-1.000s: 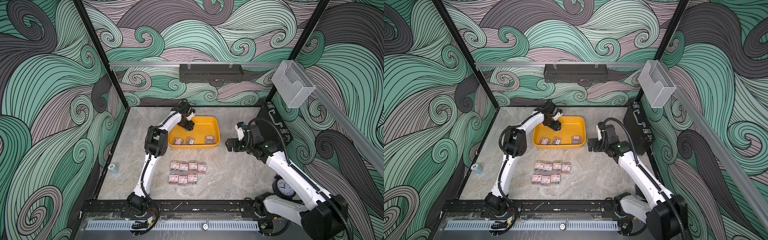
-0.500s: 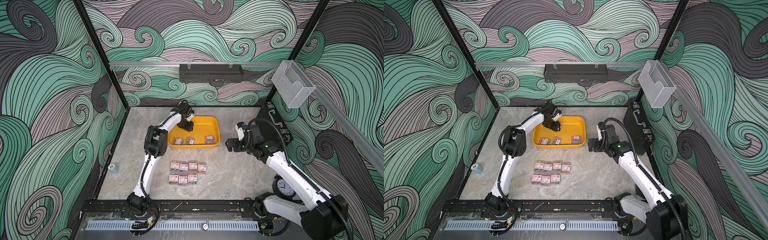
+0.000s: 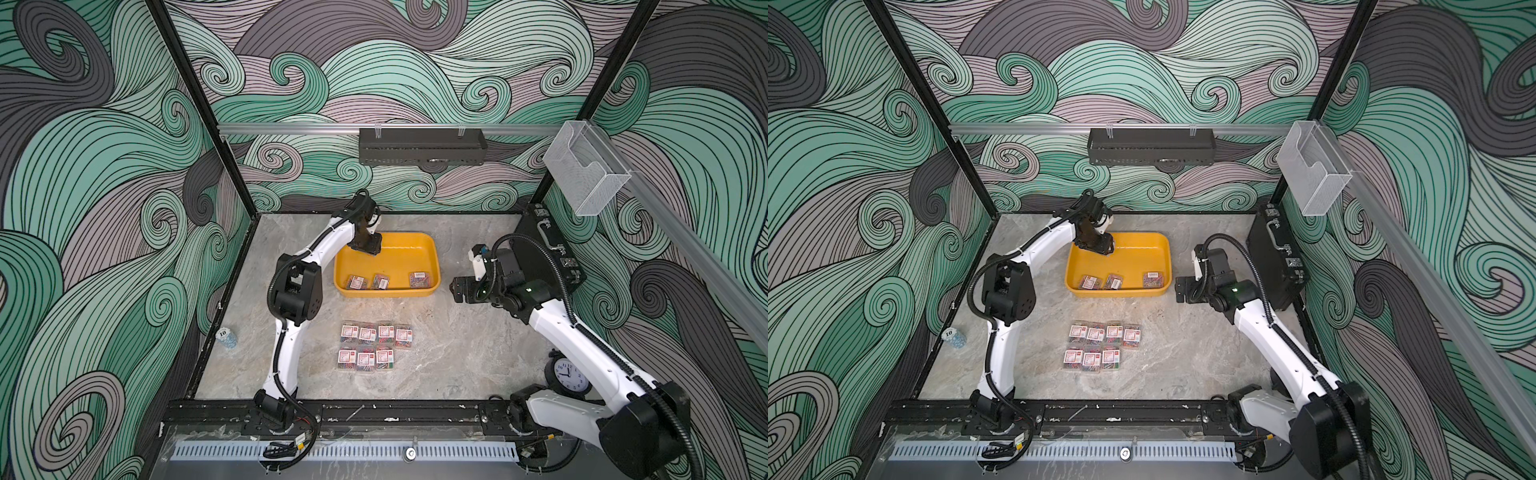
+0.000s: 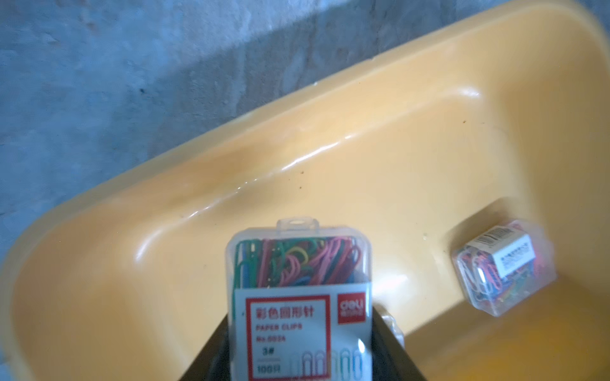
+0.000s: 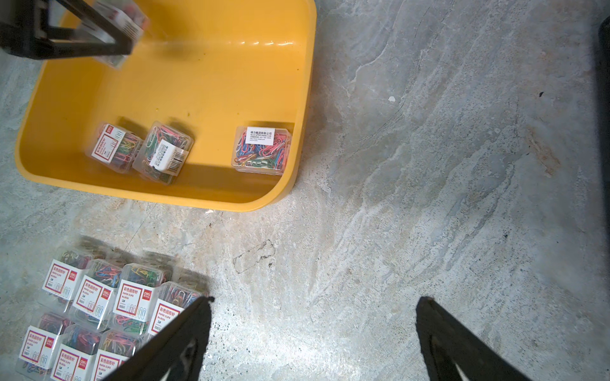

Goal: Take the paper clips out of the storage box
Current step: Pick up the boxed paper clips from the storage box.

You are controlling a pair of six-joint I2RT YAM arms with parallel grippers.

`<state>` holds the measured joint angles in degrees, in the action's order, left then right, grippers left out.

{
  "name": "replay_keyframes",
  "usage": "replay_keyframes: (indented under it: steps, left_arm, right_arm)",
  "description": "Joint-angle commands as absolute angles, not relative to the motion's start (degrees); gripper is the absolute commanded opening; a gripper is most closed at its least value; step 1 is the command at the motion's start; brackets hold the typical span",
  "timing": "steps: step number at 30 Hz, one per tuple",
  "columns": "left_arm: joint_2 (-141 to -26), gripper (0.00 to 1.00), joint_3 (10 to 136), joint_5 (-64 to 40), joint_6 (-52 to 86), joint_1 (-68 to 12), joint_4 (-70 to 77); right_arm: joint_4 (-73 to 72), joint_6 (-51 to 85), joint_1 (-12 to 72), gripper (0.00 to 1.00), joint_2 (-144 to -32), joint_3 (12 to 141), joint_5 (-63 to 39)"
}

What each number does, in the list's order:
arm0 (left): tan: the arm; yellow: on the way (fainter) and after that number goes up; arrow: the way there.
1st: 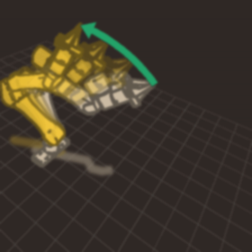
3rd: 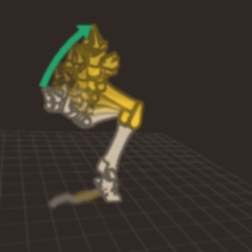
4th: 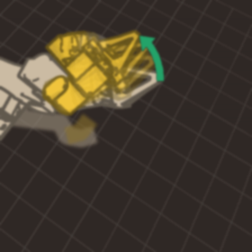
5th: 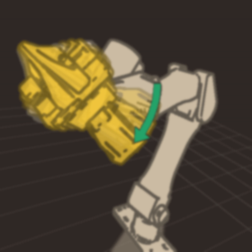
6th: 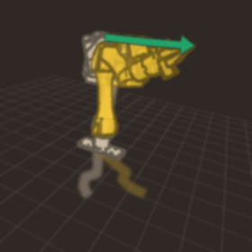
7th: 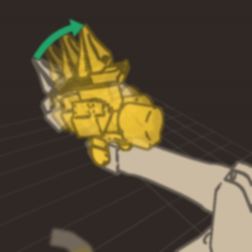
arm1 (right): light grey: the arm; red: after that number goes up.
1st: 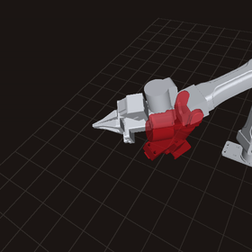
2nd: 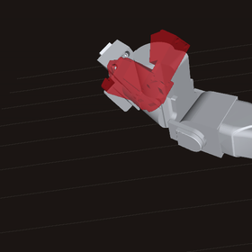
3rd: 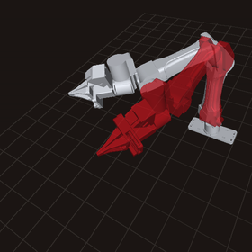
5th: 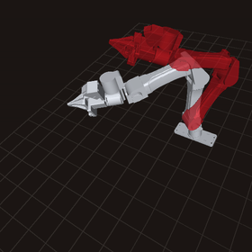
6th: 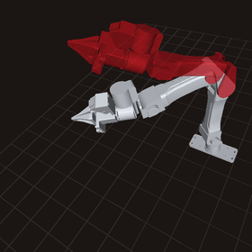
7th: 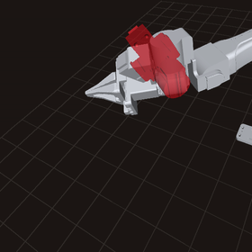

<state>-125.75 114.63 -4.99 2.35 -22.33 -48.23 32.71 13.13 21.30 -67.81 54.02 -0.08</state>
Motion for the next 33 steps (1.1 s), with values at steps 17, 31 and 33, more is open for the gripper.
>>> replay_keyframes:
  steps: [17, 31, 33]
  left_arm:
    - [-87.67, 0.48, 80.6, 5.6, 20.99, -27.09, -43.5]
    - [-76.11, 0.49, 68.96, 6.15, 26.8, -27.6, -43.33]
    - [-75.77, 0.49, 68.6, 5.99, 27.32, -27.84, -43.36]
  right_arm:
    - [26.31, 17.84, 33.47, 0.91, -69.27, 49.51, -3.35]
    - [20.76, 26.85, 50.56, 0.86, -73.14, 38.17, -0.71]
    - [20.74, 28.13, 52.22, 0.85, -74.21, 37.54, -0.38]
